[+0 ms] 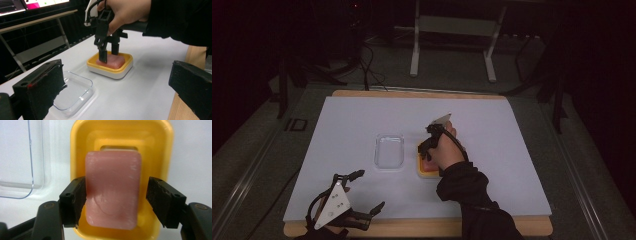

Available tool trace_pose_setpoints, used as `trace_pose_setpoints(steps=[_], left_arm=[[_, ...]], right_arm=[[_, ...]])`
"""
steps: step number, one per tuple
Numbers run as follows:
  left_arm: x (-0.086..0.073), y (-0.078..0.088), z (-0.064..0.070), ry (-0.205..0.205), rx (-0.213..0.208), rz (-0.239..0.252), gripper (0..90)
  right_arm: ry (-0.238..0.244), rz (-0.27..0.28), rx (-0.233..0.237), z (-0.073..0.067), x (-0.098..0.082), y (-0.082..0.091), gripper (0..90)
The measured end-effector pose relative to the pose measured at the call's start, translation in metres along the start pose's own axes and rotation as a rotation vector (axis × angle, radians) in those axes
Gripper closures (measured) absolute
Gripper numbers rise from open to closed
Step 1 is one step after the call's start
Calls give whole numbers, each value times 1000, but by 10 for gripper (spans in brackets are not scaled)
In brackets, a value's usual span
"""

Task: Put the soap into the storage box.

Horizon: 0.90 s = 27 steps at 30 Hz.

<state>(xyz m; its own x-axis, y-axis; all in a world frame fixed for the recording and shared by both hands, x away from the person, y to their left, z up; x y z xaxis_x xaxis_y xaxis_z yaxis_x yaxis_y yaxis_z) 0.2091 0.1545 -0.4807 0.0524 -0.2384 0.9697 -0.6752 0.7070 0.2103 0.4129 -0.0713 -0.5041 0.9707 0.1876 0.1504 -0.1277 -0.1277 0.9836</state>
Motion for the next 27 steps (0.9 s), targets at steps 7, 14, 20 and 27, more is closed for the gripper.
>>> trace_pose_setpoints(steps=[7,14,20,27], left_arm=[[0,-1,1,-1,0,-3,6],[0,-1,1,-1,0,-5,6],[-1,-1,1,0,-1,-4,6],[-1,-1,1,0,0,-7,6]], right_arm=[[64,25,28,1,-2,16,322],[218,122,78,3,-1,32,295],[332,202,152,9,-3,39,260],[390,273,166,20,-10,50,246]])
Point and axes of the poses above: each handheld gripper's, and its own axes: y roughly backward along the jaws, x roughly out of its top, z roughly to its right, the point moved 4 cm from there along -y, roughly forward along the jaws, and after that the axes turned 4 degrees about y, right-handed, at the moved point
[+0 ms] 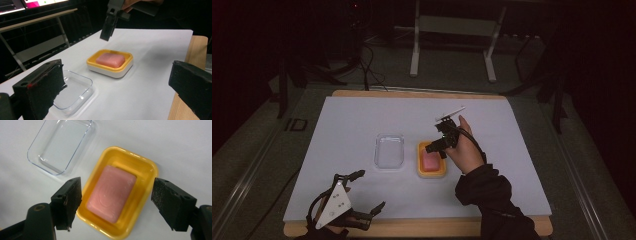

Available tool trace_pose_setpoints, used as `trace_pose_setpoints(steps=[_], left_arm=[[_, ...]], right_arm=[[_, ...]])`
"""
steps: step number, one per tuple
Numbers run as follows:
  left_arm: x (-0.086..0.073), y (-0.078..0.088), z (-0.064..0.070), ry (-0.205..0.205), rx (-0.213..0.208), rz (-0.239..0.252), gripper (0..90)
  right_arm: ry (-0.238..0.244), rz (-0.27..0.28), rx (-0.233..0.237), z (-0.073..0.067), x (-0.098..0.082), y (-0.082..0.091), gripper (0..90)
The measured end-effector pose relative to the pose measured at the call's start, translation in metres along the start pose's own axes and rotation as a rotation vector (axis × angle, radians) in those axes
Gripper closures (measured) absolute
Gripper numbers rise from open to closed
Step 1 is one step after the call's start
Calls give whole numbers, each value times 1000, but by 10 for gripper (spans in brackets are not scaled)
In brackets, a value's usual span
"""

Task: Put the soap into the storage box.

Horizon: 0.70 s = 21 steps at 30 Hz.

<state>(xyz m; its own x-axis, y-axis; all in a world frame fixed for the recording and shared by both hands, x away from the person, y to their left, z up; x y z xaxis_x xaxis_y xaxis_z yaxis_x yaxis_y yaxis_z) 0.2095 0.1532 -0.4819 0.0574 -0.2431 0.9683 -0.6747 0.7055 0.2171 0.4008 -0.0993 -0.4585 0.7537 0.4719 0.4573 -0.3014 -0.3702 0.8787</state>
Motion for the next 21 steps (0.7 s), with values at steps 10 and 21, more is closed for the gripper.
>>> trace_pose_setpoints(steps=[10,21], left_arm=[[0,-1,0,-2,1,-3,6],[0,-1,0,-2,2,-2,6]], right_arm=[[66,75,17,10,-18,26,237],[115,157,-3,29,-48,49,233]])
Point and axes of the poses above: each handheld gripper's, and its own axes: y roughly backward along the jaws, x roughly out of its top, z roughly to its right, the point moved 4 cm from there along -y, roughly forward along the jaws, and after that the axes turned 4 degrees about y, right-handed, at the moved point
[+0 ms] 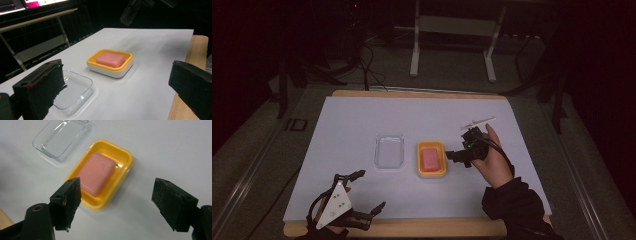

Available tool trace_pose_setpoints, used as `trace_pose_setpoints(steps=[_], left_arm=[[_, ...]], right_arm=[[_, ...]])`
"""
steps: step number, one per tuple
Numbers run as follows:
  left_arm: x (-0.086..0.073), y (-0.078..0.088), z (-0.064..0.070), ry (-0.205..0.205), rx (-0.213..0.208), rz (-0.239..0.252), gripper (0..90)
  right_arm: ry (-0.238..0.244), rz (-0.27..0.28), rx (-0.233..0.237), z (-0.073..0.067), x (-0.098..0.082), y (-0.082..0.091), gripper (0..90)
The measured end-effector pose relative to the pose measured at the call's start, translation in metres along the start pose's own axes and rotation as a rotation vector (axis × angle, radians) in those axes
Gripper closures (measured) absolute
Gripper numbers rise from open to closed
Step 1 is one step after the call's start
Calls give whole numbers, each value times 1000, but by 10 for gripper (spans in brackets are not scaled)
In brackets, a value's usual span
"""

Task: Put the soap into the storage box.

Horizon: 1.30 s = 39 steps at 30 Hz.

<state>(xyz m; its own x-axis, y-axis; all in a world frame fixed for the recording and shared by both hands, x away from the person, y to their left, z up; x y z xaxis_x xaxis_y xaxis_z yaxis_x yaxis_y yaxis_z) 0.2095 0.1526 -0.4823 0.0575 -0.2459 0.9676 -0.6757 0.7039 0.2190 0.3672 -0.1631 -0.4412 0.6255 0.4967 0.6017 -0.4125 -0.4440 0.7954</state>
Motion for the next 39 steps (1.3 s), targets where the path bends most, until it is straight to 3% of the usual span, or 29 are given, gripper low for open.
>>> trace_pose_setpoints(steps=[4,17,25,39], left_arm=[[0,0,0,-2,-1,0,6],[0,-1,0,-4,1,-5,6],[-1,-2,0,-5,1,-8,6],[-1,-1,0,-6,1,-9,6]], right_arm=[[3,53,-29,8,-15,11,230],[-63,95,-76,33,-56,21,230],[-116,89,-106,45,-82,23,230],[-141,72,-130,51,-120,19,227]])
Point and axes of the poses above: each handheld gripper's, and its own axes: y roughly backward along the jaws, x roughly out of its top, z roughly to its right, the point moved 4 cm from there along -y, roughly forward along the jaws, and after that the axes turned 4 degrees about y, right-handed, at the moved point
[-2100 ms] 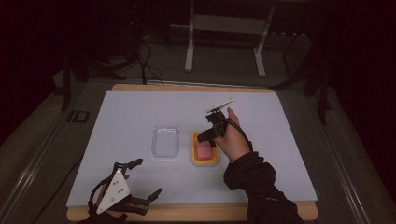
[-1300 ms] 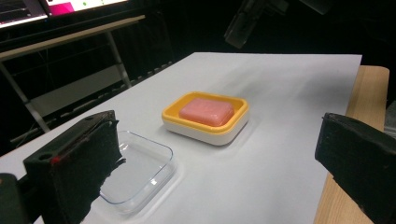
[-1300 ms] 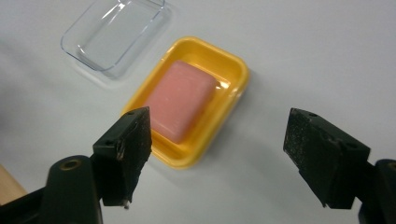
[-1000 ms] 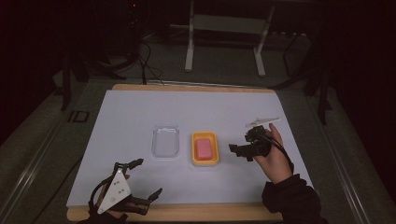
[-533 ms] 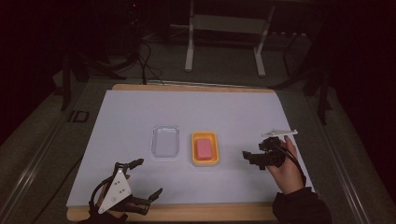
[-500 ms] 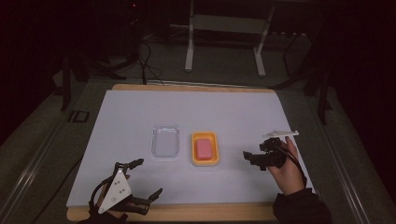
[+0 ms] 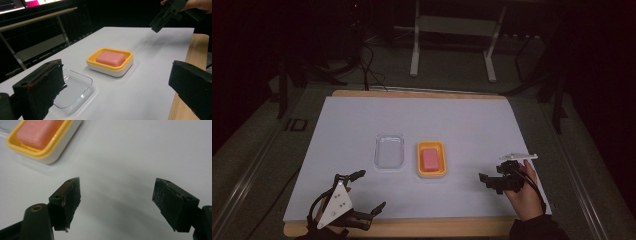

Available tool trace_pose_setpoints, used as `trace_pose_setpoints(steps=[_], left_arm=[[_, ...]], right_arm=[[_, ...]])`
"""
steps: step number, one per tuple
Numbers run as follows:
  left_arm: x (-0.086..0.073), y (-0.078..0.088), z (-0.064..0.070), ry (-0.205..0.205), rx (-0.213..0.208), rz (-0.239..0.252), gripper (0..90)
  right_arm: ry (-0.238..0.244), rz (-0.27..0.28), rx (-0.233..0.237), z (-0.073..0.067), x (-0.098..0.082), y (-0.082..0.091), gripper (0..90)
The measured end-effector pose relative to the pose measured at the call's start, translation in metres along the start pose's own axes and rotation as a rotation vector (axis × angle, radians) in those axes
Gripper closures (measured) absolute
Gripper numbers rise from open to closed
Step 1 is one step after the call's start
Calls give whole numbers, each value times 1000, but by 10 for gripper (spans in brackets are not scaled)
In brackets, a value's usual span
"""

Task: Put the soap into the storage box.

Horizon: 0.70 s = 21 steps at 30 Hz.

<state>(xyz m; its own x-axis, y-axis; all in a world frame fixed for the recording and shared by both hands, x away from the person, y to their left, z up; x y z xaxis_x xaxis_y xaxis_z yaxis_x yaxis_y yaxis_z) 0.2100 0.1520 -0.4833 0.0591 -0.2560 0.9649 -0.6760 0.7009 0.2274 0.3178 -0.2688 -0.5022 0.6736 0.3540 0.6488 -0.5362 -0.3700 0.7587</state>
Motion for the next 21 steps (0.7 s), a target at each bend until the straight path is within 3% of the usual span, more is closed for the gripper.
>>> trace_pose_setpoints(steps=[8,21], left_arm=[[0,0,1,0,-11,0,6],[0,0,2,-6,-13,-4,6]], right_arm=[[-24,3,-26,9,-8,-3,228],[-10,-10,-12,8,-10,-9,230]])
Point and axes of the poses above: each handheld gripper's, and its own axes: y roughly backward along the jaws, x roughly out of its top, z roughly to its right, the point moved 4 cm from there along -y, roughly forward along the jaws, and after that the axes turned 4 degrees about y, right-handed, at the moved point
